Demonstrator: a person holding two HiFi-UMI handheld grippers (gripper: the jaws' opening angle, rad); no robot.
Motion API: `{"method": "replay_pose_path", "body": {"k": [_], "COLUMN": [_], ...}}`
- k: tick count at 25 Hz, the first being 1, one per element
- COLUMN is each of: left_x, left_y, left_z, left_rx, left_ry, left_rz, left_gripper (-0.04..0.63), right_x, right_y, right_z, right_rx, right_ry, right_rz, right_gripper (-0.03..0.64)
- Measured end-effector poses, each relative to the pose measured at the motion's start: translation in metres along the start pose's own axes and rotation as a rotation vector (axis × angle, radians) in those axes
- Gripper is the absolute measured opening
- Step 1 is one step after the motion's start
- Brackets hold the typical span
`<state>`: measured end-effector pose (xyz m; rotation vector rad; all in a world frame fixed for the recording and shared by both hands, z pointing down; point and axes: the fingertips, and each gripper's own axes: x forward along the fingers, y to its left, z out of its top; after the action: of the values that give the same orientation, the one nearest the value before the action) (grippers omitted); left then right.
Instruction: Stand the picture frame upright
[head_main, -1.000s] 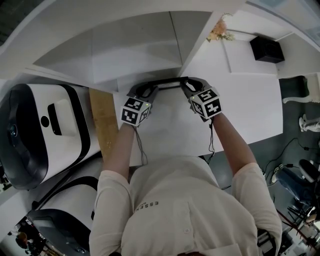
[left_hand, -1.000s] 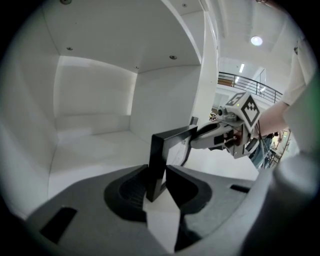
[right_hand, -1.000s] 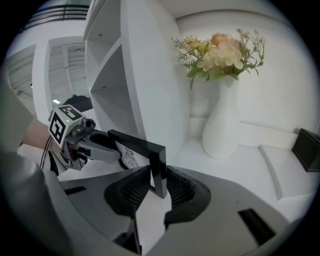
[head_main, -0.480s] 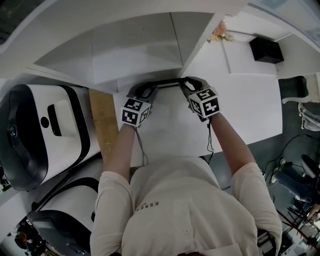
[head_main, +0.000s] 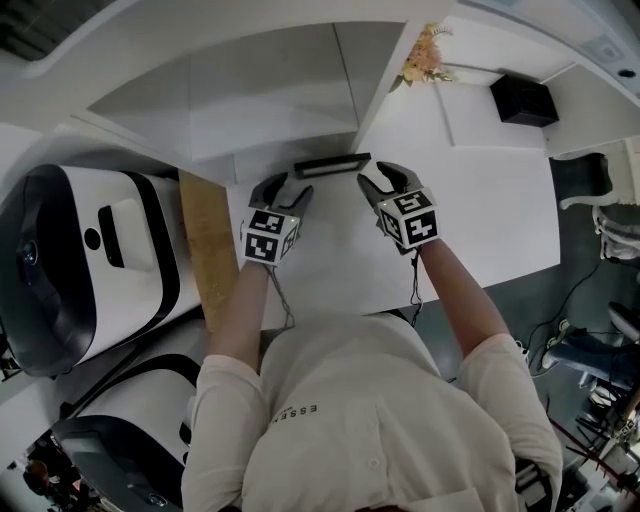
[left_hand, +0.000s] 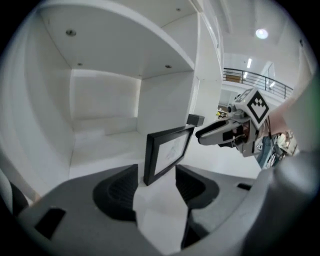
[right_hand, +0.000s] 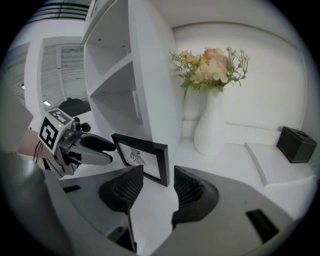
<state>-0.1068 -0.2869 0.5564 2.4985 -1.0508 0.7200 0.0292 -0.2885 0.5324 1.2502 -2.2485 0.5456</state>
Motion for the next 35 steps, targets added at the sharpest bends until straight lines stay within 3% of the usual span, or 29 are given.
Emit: {"method": "replay_pose_path", "body": {"k": [5,9,10,13,17,22,28,35], "left_x": [-0.031,-0.057,-0.064,-0.085,-0.108,-0.125,-0.143,-0.153], "left_y": [-0.018,-0.045,-0.051,-0.068,-0.082,-0.093,-0.1,-0.099], "left_z": [0.011,0.028,0.034,0.054,0.075,0.089,0.096,0.109], "left_rx": [0.033,0.081,0.09,0.087,0.065,-0.023,-0.021,-0.021], "left_ry": [-0.057,-0.121,-0.145,-0.214,-0.287,-0.327,-0.35,-0.367], "left_rz": [0.044,0.043,0.045,0.053,0.069,0.042,0.067,0.083], "left_gripper": [0.215,0.189,0.183,0.087,0.003,0.002,0.002,0.002], "right_x": [-0.03,-0.058,-0.066,-0.093,-0.123,-0.152,-0.167,-0.174], "right_y": [0.005,0.018,0.021,0.028,0.036,0.039,0.047,0.046], "right_z": [0.006,0.019,0.023,0.037,0.057,0.076,0.085,0.089], "right_rx": [0.005,0.022,0.016,-0.004,-0.033,-0.086,-0.146,-0.128], "right_ry": [-0.056,-0.153,-0.18,-0.256,-0.342,-0.417,-0.457,-0.479], "right_rz": [-0.017,0.036,0.048,0.06,0.095,0.115,0.14,0.172], "right_gripper": [0.184,0.178,0.145,0.051,0.017,0.015,0.015,0.014]}}
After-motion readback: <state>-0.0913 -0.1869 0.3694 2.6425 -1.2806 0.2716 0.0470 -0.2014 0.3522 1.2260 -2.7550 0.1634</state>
